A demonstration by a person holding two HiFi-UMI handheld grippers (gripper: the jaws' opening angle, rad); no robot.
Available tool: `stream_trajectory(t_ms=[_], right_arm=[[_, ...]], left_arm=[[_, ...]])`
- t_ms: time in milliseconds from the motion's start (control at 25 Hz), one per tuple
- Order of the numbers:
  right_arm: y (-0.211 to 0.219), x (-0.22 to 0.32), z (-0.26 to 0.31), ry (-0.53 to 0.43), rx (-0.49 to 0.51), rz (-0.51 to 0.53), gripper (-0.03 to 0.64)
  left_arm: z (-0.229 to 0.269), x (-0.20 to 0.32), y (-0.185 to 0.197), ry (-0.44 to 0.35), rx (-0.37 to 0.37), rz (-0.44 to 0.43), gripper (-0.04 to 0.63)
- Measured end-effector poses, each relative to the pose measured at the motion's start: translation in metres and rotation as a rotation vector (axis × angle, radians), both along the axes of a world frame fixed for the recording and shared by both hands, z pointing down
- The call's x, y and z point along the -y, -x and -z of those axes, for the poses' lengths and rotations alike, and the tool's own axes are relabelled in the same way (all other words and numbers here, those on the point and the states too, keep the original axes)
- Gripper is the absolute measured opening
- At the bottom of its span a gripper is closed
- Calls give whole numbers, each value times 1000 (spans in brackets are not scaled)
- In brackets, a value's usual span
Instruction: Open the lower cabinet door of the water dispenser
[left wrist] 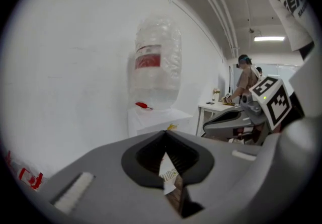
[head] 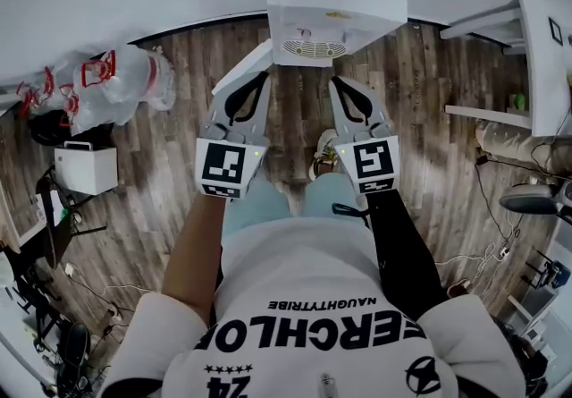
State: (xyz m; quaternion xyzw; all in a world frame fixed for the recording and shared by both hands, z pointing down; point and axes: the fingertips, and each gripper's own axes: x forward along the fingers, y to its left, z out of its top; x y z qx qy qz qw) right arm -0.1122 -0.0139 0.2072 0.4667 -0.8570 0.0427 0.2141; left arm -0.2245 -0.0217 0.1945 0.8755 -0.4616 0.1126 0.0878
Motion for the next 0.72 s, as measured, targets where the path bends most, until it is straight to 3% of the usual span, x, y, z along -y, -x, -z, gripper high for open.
stream_trajectory(t_ms=[320,720], right_arm=[[-30,0,33,-59,-6,-51,2],[-48,5,41,-65,3,-72,2]], left_arm=[[28,4,-15,-29,-17,-21,57],[56,18,-25,-71,-63,-23,57]])
